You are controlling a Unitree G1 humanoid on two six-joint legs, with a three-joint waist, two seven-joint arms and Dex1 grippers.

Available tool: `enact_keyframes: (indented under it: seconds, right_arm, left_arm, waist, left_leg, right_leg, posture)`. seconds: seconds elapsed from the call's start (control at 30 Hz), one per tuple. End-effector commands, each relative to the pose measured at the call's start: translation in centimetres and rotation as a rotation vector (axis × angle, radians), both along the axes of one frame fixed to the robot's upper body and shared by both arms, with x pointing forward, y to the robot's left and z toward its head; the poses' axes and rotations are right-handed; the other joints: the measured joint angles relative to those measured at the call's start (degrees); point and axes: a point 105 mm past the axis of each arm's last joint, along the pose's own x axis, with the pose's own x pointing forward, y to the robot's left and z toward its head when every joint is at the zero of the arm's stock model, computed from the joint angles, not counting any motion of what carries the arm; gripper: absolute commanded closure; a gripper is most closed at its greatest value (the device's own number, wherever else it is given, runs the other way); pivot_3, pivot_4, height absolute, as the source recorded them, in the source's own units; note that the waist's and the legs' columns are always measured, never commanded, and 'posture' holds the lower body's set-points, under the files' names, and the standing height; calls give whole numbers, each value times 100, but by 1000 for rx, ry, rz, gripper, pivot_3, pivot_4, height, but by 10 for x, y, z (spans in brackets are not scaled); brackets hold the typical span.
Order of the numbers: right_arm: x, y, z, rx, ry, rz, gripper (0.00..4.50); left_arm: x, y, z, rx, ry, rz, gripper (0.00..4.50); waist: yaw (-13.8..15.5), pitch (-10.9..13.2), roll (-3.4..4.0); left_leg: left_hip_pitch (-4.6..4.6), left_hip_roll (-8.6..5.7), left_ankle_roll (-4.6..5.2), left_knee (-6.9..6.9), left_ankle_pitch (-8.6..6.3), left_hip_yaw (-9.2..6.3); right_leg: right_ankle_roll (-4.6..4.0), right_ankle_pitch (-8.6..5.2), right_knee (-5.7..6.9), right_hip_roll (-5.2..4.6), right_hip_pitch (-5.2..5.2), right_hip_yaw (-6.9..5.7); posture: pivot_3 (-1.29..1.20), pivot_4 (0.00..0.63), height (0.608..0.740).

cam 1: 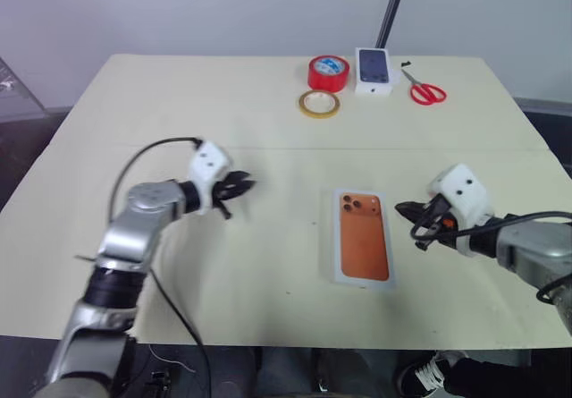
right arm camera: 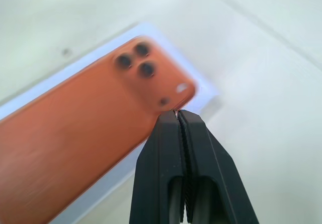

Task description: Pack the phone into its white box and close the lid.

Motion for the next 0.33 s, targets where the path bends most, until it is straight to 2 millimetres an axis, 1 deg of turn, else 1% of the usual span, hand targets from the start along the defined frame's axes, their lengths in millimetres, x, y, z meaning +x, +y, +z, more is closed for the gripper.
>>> enact_keyframes:
  seconds: [0.03, 0.07, 0.13, 0.33]
  right_arm:
    - [7, -18, 12, 28, -76, -37, 4433]
    - [7, -21, 11, 33, -79, -38, 4433]
    - [8, -22, 8, 40, -77, -36, 4433]
    - [11, -23, 4, 71, -110, -40, 4433]
  left_arm:
    - [-8, 31, 10, -18, -41, 91, 3440]
    - [-11, 42, 7, -16, -33, 125, 3440]
    - [-16, 54, 3, -20, -21, 171, 3440]
    - [-21, 64, -1, -28, -13, 213, 3440]
  waist:
    - [-3, 0, 0]
    - [-7, 0, 0]
    - [-13, 0, 0]
    - [-17, 0, 0]
  left_leg:
    - [0, 0, 0, 0, 0, 0]
    - [0, 0, 0, 0, 0, 0]
    - [0, 2, 0, -1, 0, -1]
    - [1, 4, 0, -1, 0, 0]
  right_leg:
    - [0, 0, 0, -1, 0, 0]
    - [0, 0, 0, -2, 0, 0]
    - [0, 0, 0, -5, 0, 0]
    - [0, 0, 2, -6, 0, 0]
  posture:
    - [0, 150, 735]
    - [0, 150, 735]
    - [0, 150, 735]
    - [0, 150, 735]
